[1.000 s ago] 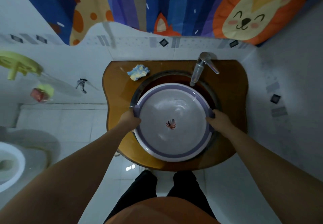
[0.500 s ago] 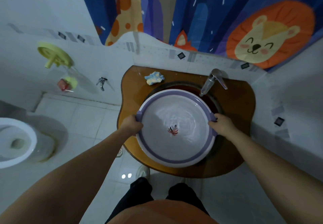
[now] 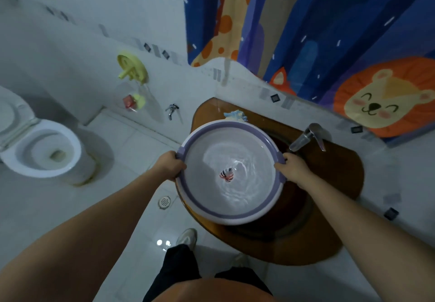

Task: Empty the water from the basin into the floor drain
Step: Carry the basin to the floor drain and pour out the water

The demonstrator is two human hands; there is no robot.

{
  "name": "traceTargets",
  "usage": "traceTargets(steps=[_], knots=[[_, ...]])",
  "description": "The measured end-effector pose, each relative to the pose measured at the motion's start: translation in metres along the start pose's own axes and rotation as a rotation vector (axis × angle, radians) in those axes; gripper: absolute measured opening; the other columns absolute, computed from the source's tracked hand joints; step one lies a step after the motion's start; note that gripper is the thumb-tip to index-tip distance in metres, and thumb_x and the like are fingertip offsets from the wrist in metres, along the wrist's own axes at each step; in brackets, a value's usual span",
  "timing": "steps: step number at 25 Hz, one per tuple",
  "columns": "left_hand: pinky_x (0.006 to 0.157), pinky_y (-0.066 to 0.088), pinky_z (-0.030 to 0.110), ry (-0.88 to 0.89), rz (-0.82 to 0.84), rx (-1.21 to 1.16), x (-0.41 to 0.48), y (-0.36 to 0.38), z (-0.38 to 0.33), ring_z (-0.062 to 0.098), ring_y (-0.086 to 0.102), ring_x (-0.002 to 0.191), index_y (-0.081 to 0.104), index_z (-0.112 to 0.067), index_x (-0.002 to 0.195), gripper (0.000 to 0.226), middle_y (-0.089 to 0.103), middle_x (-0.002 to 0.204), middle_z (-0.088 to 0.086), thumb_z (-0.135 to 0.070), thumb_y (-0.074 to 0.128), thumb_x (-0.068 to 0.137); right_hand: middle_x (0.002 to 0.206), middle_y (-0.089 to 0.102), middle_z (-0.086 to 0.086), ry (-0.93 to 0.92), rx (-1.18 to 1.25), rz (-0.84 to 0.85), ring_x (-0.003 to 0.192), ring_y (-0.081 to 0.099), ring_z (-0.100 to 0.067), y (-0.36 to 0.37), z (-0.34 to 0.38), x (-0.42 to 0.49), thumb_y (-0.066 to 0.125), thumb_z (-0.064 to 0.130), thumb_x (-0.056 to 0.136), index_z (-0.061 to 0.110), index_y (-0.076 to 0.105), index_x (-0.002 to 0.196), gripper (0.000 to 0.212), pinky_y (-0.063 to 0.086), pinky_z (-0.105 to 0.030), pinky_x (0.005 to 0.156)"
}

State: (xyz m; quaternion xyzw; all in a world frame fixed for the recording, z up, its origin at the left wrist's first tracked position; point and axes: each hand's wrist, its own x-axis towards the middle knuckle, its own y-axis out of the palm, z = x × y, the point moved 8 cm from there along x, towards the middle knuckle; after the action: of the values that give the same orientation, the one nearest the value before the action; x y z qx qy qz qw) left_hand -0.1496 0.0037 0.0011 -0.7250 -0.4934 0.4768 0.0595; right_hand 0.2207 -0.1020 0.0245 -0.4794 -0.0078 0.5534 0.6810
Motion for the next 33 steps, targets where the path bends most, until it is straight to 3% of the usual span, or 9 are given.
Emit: traceTargets(steps=[3, 10, 12, 16, 19, 23, 27, 31, 33], knots=[[0.067, 0.060, 0.047, -0.067, -0.040, -0.088, -0.013, -0.020, 0.020, 0.037, 0.064, 0.092, 0.055, 0.001, 0.118, 0.038, 0.060, 0.105, 0.019, -0.007, 0.064, 0.082, 0.099, 0.062, -0.016, -0.080, -0.072, 0.028, 0.089, 0.061, -0.030, 0.008, 0.033, 0.008, 0.057, 0.022, 0.091, 0.000, 0.059, 0.103, 0.026, 0.048, -0.038, 0.075], [0.066, 0.059, 0.049, -0.123, -0.130, -0.180, -0.033, -0.087, 0.067, 0.037, 0.061, 0.087, 0.058, 0.006, 0.115, 0.037, 0.060, 0.103, 0.021, -0.004, 0.065, 0.081, 0.086, 0.059, -0.013, -0.177, -0.120, 0.056, 0.070, 0.056, -0.023, 0.044, 0.116, 0.007, 0.057, 0.022, 0.090, 0.008, 0.055, 0.083, 0.015, 0.040, -0.031, 0.055], [0.065, 0.059, 0.047, -0.122, -0.123, -0.176, -0.033, -0.113, 0.081, 0.038, 0.063, 0.089, 0.059, 0.006, 0.116, 0.038, 0.062, 0.108, 0.022, -0.006, 0.064, 0.081, 0.084, 0.059, -0.012, -0.169, -0.092, 0.042, 0.069, 0.055, -0.022, 0.062, 0.138, 0.003, 0.057, 0.021, 0.091, 0.010, 0.053, 0.082, 0.014, 0.041, -0.032, 0.057], [0.047, 0.055, 0.035, -0.096, -0.073, -0.181, -0.029, -0.173, 0.111, 0.031, 0.064, 0.083, 0.055, -0.001, 0.120, 0.050, 0.062, 0.110, 0.017, -0.031, 0.070, 0.084, 0.089, 0.061, -0.007, -0.145, 0.005, 0.036, 0.076, 0.059, -0.020, 0.108, 0.186, -0.005, 0.058, 0.025, 0.091, 0.013, 0.056, 0.094, 0.013, 0.050, -0.037, 0.071], [0.043, 0.053, 0.033, -0.099, -0.093, -0.194, -0.023, -0.215, 0.136, 0.030, 0.065, 0.080, 0.054, -0.003, 0.121, 0.063, 0.062, 0.108, 0.016, -0.055, 0.060, 0.086, 0.088, 0.064, -0.008, -0.148, -0.033, 0.022, 0.077, 0.060, -0.020, 0.143, 0.221, -0.007, 0.058, 0.028, 0.091, 0.010, 0.059, 0.095, 0.019, 0.048, -0.034, 0.066], [0.039, 0.051, 0.031, -0.147, -0.181, -0.222, -0.002, -0.256, 0.180, 0.029, 0.062, 0.066, 0.056, 0.004, 0.122, 0.075, 0.062, 0.099, 0.020, -0.063, 0.035, 0.093, 0.083, 0.064, -0.008, -0.200, -0.104, 0.042, 0.074, 0.060, -0.019, 0.189, 0.269, -0.003, 0.058, 0.032, 0.090, 0.011, 0.058, 0.084, 0.022, 0.042, -0.029, 0.057], [0.046, 0.057, 0.037, -0.184, -0.228, -0.196, 0.027, -0.277, 0.226, 0.034, 0.065, 0.069, 0.060, 0.005, 0.116, 0.079, 0.066, 0.097, 0.024, -0.063, 0.027, 0.094, 0.072, 0.058, -0.002, -0.216, -0.135, 0.110, 0.066, 0.055, -0.013, 0.239, 0.297, 0.009, 0.054, 0.036, 0.094, 0.018, 0.051, 0.071, 0.029, 0.035, -0.025, 0.050], [0.065, 0.061, 0.048, -0.206, -0.348, -0.188, 0.055, -0.286, 0.273, 0.041, 0.068, 0.078, 0.065, 0.005, 0.090, 0.072, 0.068, 0.096, 0.030, -0.058, 0.032, 0.096, 0.057, 0.047, -0.005, -0.235, -0.143, 0.068, 0.055, 0.047, -0.019, 0.287, 0.323, 0.041, 0.041, 0.048, 0.097, 0.013, 0.042, 0.057, 0.053, 0.030, -0.029, 0.048], [0.065, 0.061, 0.047, -0.234, -0.384, -0.197, 0.073, -0.278, 0.298, 0.040, 0.069, 0.076, 0.063, 0.001, 0.082, 0.066, 0.069, 0.090, 0.029, -0.057, 0.033, 0.096, 0.055, 0.044, -0.007, -0.240, -0.146, 0.071, 0.054, 0.044, -0.022, 0.317, 0.326, 0.065, 0.037, 0.048, 0.098, 0.013, 0.039, 0.055, 0.055, 0.031, -0.030, 0.050]])
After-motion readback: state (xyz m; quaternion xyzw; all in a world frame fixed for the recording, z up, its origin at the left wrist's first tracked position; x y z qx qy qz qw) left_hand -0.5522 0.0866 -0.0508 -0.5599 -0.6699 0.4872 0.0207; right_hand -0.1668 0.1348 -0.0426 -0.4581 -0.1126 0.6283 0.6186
